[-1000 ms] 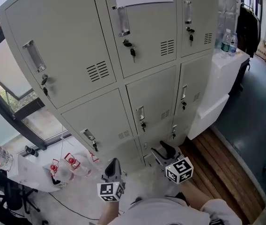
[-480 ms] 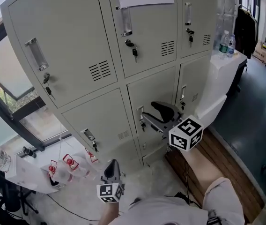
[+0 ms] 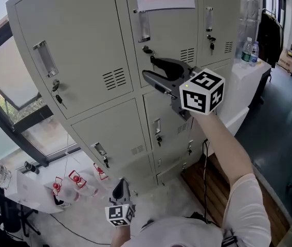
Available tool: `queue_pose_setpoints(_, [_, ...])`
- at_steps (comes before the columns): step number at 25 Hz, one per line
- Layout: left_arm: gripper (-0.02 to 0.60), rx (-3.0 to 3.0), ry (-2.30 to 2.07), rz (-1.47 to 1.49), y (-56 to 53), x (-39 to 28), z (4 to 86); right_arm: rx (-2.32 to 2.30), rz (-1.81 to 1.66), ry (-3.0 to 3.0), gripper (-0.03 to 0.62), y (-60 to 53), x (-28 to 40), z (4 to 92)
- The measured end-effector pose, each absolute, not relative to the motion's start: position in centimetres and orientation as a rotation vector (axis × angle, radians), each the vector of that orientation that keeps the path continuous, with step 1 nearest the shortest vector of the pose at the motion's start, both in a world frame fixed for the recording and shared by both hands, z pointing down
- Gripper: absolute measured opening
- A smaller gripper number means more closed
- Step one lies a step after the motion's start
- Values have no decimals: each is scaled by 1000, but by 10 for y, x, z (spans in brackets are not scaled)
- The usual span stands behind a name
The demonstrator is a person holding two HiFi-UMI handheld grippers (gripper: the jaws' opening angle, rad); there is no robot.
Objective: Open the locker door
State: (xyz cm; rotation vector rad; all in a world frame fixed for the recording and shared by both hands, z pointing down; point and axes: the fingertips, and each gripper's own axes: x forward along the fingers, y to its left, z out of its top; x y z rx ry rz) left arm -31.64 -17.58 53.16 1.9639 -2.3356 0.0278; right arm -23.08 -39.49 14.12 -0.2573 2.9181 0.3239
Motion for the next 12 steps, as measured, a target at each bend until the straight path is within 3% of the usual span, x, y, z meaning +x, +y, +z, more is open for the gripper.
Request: queue_pose_setpoints(12, [3, 1892, -2383, -3, -161, -341, 533, -320, 401, 2843, 195, -431, -268, 74])
